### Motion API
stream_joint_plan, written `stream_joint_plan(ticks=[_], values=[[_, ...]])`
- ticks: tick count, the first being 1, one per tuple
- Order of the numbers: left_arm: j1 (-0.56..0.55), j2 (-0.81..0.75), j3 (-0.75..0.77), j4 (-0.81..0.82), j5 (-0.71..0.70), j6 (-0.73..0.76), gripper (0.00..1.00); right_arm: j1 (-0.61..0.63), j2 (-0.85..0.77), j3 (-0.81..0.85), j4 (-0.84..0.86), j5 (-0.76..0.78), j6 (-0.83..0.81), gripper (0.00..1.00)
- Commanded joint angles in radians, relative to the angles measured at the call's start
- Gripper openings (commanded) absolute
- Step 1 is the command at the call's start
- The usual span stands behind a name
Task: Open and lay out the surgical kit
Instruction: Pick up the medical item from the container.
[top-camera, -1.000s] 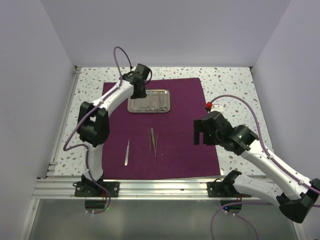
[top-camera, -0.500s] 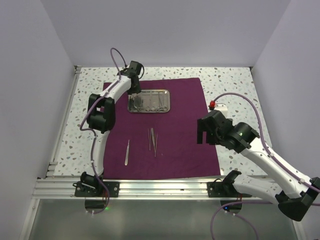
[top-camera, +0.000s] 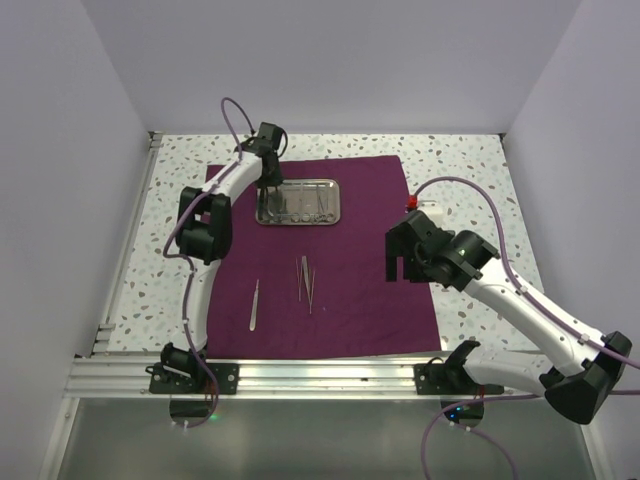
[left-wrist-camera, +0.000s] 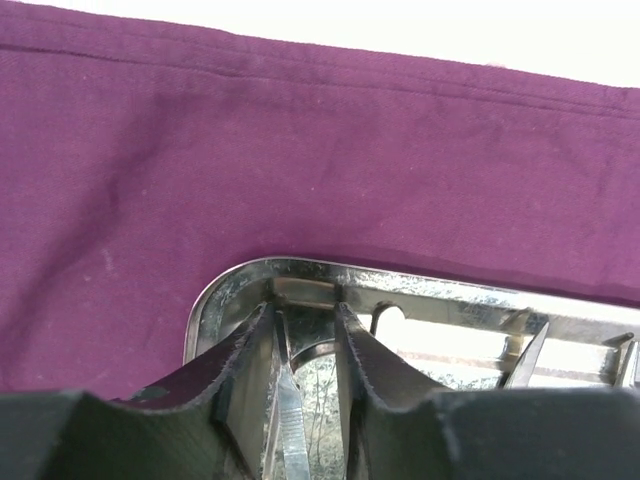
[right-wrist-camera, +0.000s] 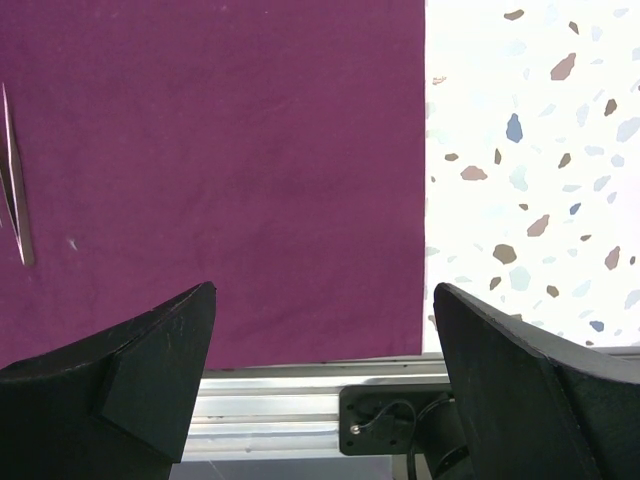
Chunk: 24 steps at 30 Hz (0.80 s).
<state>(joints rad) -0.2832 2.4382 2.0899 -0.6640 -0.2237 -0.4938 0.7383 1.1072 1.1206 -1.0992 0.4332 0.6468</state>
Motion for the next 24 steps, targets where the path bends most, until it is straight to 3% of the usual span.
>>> stream_joint_plan(ticks=[1, 5, 13, 18, 19, 24], values=[[0.01, 0.016, -0.027, 0.033, 0.007, -0.002, 0.33, -0.004, 0.002, 0.035, 0.001, 0.036, 0.011, 0.94], [0.024, 0.015, -0.062, 0.04, 0.006, -0.011, 0.25, -0.007, -0.004, 0.028, 0.001, 0.042, 0.01, 0.94], [0.033, -0.002, -0.163, 0.066, -0.006, -0.002, 0.2, -0.014, -0.017, 0.01, 0.004, 0.044, 0.007, 0.94], [0.033, -0.005, -0.195, 0.072, 0.004, 0.012, 0.07, -0.02, -0.03, -0.01, 0.009, 0.045, 0.008, 0.95], [0.033, -0.005, -0.194, 0.069, 0.004, 0.017, 0.0, -0.02, -0.036, -0.012, 0.012, 0.047, 0.008, 0.95], [0.033, -0.013, -0.166, 0.058, 0.023, 0.037, 0.0, -0.027, -0.053, -0.034, 0.032, 0.041, 0.007, 0.95]])
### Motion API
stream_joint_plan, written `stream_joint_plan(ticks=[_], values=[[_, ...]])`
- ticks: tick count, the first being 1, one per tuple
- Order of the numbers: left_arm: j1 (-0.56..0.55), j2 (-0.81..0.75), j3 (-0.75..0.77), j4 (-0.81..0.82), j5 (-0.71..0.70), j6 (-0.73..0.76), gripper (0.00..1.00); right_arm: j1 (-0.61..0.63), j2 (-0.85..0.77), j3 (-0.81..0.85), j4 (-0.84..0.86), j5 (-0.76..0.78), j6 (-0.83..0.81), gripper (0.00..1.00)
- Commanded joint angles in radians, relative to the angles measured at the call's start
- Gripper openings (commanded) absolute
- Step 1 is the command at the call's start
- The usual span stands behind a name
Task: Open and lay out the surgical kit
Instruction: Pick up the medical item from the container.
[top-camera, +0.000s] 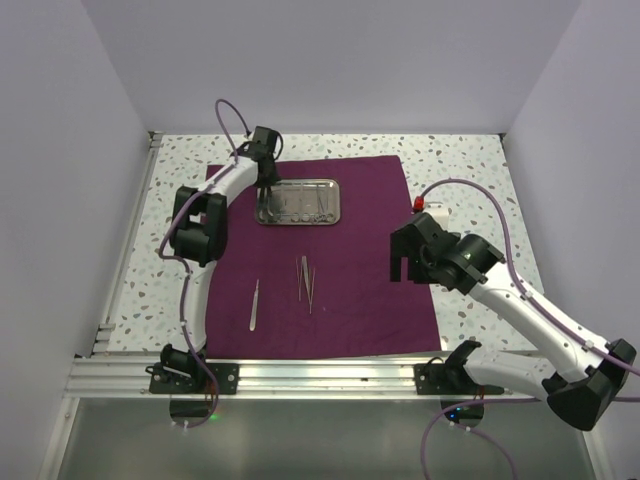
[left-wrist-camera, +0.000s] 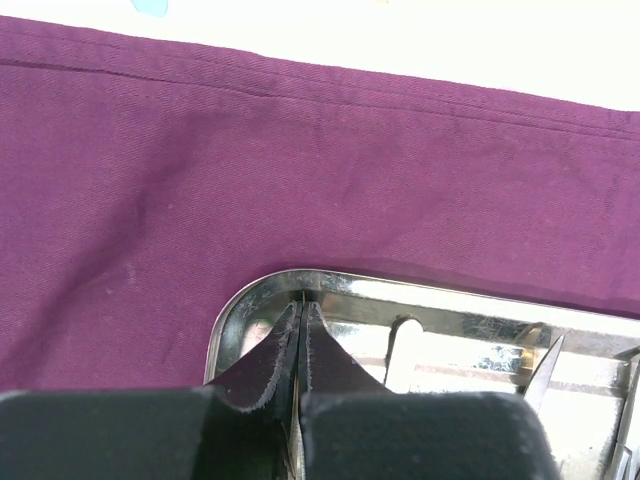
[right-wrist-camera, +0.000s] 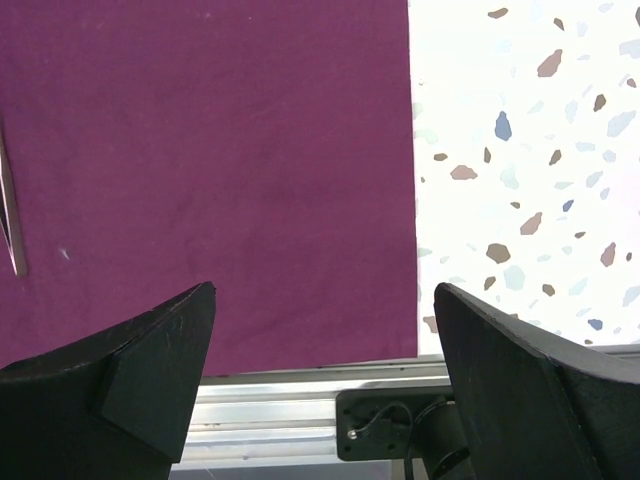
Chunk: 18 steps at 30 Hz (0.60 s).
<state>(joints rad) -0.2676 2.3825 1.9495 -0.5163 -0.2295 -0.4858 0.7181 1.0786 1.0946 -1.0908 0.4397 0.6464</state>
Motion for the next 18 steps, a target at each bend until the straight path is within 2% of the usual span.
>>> stream_joint_plan(ticks=[1, 4, 8, 11, 14, 18], values=[[0.018, 0.038, -0.017, -0.099, 0.035, 0.032, 0.0, -0.006, -0.029, -0.013, 0.026, 0.03, 0.004, 0.95], [0.018, 0.023, 0.032, -0.106, 0.07, 0.049, 0.0, -0.009, -0.035, -0.019, 0.042, 0.022, -0.004, 0.95], [0.018, 0.0, 0.152, -0.113, 0.207, 0.096, 0.0, -0.012, -0.04, -0.025, 0.06, 0.007, -0.016, 0.95], [0.018, -0.026, 0.212, -0.14, 0.255, 0.118, 0.0, -0.011, -0.045, -0.029, 0.074, -0.009, -0.03, 0.95], [0.018, -0.084, 0.207, -0.156, 0.271, 0.145, 0.0, -0.012, -0.049, -0.03, 0.086, -0.016, -0.045, 0.95], [0.018, -0.19, 0.089, -0.165, 0.306, 0.184, 0.0, -0.012, -0.062, -0.041, 0.106, -0.036, -0.076, 0.95]])
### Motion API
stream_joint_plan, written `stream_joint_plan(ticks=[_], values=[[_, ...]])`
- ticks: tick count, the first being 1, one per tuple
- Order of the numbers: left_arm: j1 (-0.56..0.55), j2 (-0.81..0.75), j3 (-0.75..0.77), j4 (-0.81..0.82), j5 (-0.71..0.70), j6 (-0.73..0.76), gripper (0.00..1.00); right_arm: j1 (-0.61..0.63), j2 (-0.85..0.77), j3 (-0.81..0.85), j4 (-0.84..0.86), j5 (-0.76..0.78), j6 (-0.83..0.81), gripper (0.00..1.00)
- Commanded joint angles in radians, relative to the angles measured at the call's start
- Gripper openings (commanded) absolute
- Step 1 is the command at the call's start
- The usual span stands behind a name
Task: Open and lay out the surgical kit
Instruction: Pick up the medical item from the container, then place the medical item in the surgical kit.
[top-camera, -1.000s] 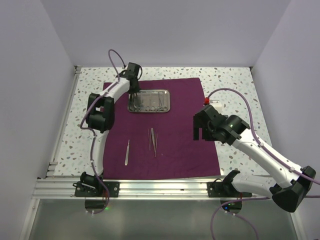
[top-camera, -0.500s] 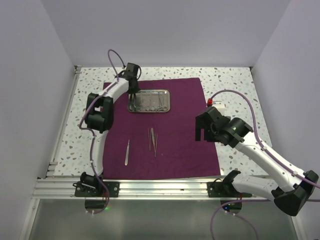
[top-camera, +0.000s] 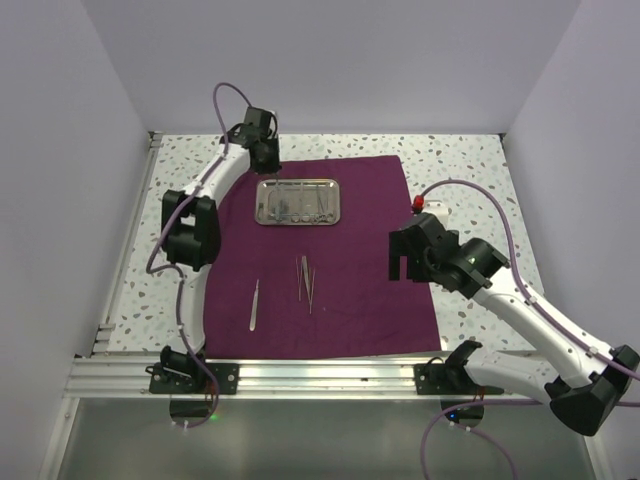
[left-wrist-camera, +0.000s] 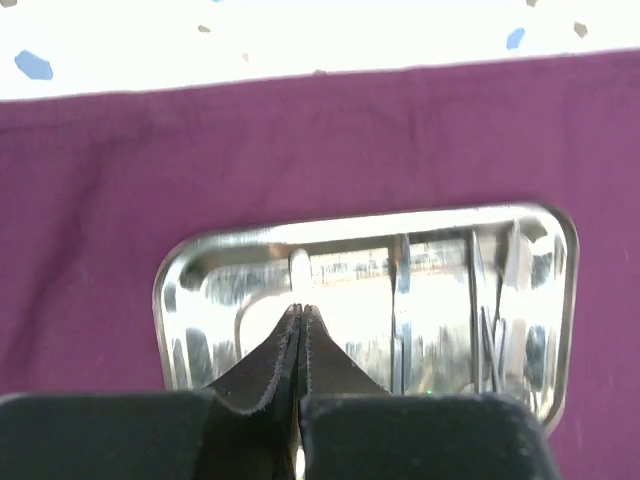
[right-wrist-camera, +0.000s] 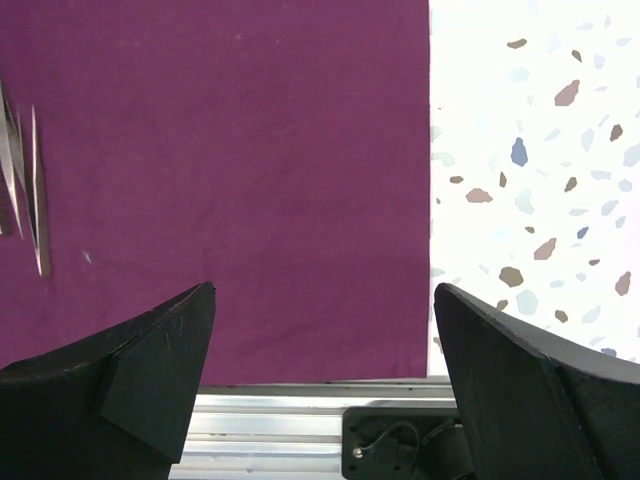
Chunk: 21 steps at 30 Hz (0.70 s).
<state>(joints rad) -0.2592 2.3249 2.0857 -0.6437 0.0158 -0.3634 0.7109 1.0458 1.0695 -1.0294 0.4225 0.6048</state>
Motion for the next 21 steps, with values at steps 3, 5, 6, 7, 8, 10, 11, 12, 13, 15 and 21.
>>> stream_joint_plan(ticks=[3, 5, 6, 7, 8, 10, 11, 12, 13, 15, 21], values=[[0.009, -0.251, -0.195, -0.031, 0.076, 0.078, 0.0, -0.007, -0.035, -0.025, 0.055, -0.036, -0.057, 0.95], [0.008, -0.361, -0.334, 0.002, 0.082, 0.08, 0.0, -0.007, -0.035, -0.031, 0.058, -0.044, -0.069, 0.95], [0.006, -0.399, -0.379, 0.019, 0.09, 0.08, 0.0, -0.007, -0.036, -0.034, 0.066, -0.051, -0.08, 0.95], [0.006, -0.435, -0.421, 0.036, 0.09, 0.077, 0.0, -0.008, -0.036, -0.036, 0.071, -0.06, -0.086, 0.95], [0.005, -0.496, -0.484, 0.039, 0.096, 0.077, 0.0, -0.011, -0.036, -0.04, 0.075, -0.065, -0.092, 0.95], [-0.003, -0.57, -0.529, 0.032, 0.096, 0.073, 0.0, -0.01, -0.033, -0.043, 0.088, -0.086, -0.108, 0.95], [-0.006, -0.588, -0.565, 0.026, 0.108, 0.075, 0.0, -0.01, -0.027, -0.043, 0.092, -0.09, -0.112, 0.95], [-0.012, -0.608, -0.581, 0.019, 0.108, 0.078, 0.0, -0.01, -0.024, -0.043, 0.1, -0.096, -0.122, 0.95], [-0.024, -0.642, -0.599, 0.007, 0.105, 0.077, 0.0, -0.011, -0.023, -0.043, 0.101, -0.099, -0.125, 0.95], [-0.043, -0.676, -0.645, -0.013, 0.102, 0.08, 0.0, -0.011, -0.018, -0.042, 0.11, -0.106, -0.132, 0.94], [-0.175, -0.843, -0.805, -0.089, 0.021, -0.001, 0.0, -0.011, -0.036, -0.054, 0.117, -0.106, -0.132, 0.94]])
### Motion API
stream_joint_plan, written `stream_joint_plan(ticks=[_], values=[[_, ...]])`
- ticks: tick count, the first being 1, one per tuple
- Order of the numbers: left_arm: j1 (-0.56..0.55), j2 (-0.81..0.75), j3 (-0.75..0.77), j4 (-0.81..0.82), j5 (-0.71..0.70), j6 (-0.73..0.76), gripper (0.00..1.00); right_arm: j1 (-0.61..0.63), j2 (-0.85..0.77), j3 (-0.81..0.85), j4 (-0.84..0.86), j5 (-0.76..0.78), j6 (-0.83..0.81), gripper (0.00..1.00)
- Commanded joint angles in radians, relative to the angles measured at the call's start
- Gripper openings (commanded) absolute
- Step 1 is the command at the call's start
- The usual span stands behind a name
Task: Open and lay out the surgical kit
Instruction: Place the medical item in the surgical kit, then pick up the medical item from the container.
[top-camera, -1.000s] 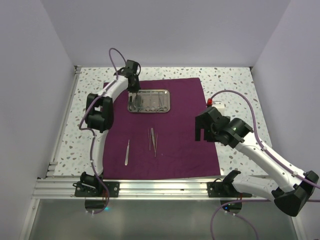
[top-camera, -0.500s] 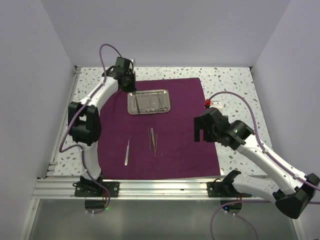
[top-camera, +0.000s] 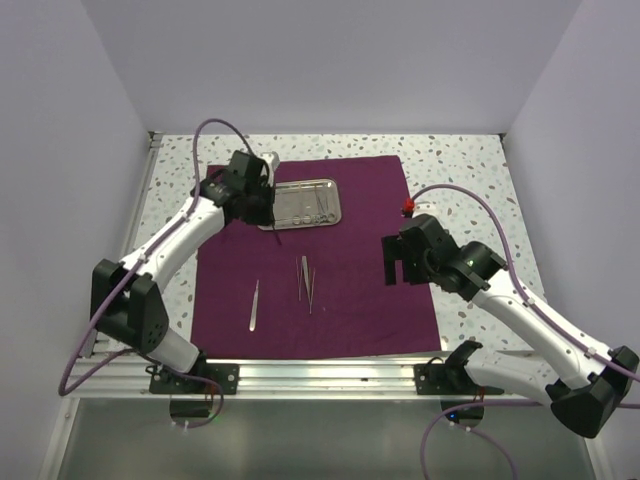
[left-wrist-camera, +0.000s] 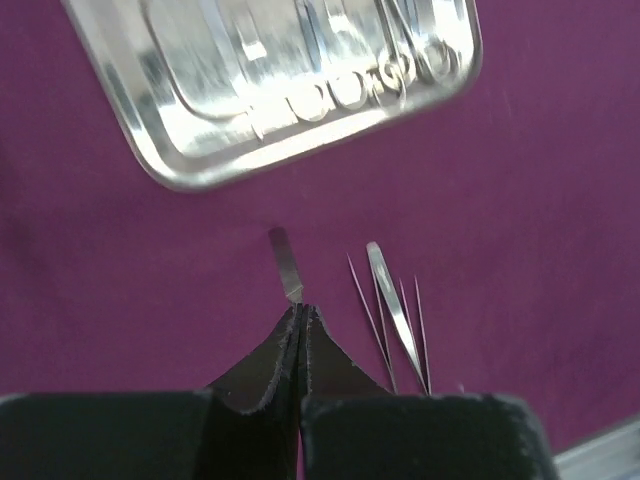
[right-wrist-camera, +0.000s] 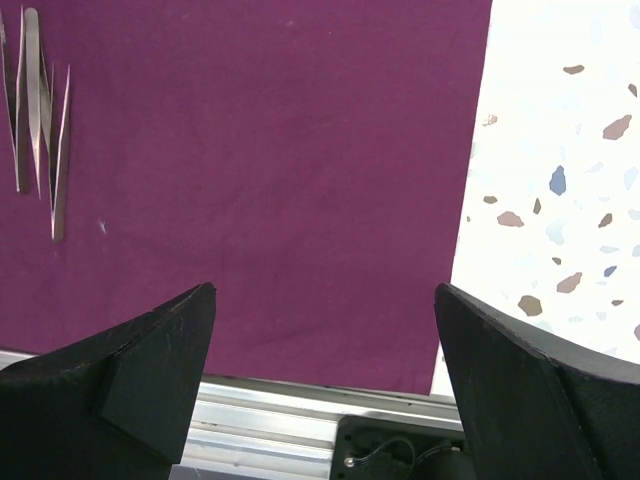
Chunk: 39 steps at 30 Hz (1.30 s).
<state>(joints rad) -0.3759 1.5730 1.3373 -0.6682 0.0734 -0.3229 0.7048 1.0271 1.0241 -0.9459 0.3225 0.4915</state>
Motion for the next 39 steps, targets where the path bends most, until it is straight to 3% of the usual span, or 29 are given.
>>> stream_joint_plan(ticks=[1, 13, 24, 28, 29, 31, 32, 33, 35, 39], values=[[-0.093, -0.138, -0.076, -0.08, -0.055, -0.062, 0.0, -0.005, -0.024, -0.018, 0.03, -0.004, -0.015, 0.94], [-0.129, -0.516, -0.374, -0.294, -0.144, -0.309, 0.0, -0.007, -0.05, -0.067, 0.041, -0.036, 0.029, 0.94], [-0.129, -0.588, -0.262, -0.52, -0.142, -0.298, 0.0, -0.005, 0.039, -0.036, 0.088, -0.076, 0.015, 0.93], [-0.13, -0.562, -0.314, -0.495, -0.201, -0.323, 0.01, -0.007, 0.068, -0.038, 0.113, -0.1, 0.024, 0.93], [-0.129, -0.548, -0.326, -0.479, -0.22, -0.33, 0.21, -0.005, 0.073, -0.036, 0.116, -0.105, 0.027, 0.93], [-0.129, -0.493, -0.346, -0.386, -0.233, -0.34, 0.43, -0.007, 0.088, -0.022, 0.116, -0.109, 0.03, 0.93], [-0.129, -0.467, -0.343, -0.343, -0.25, -0.335, 0.64, -0.005, 0.091, -0.019, 0.119, -0.112, 0.032, 0.93], [-0.129, -0.402, -0.336, -0.261, -0.262, -0.321, 0.7, -0.005, 0.094, -0.016, 0.121, -0.114, 0.03, 0.93], [-0.129, -0.306, -0.265, -0.19, -0.309, -0.302, 0.73, -0.007, 0.097, -0.009, 0.118, -0.122, 0.035, 0.93], [-0.117, 0.027, -0.046, -0.074, -0.399, -0.202, 0.69, -0.007, 0.087, 0.008, 0.085, -0.129, 0.042, 0.91]])
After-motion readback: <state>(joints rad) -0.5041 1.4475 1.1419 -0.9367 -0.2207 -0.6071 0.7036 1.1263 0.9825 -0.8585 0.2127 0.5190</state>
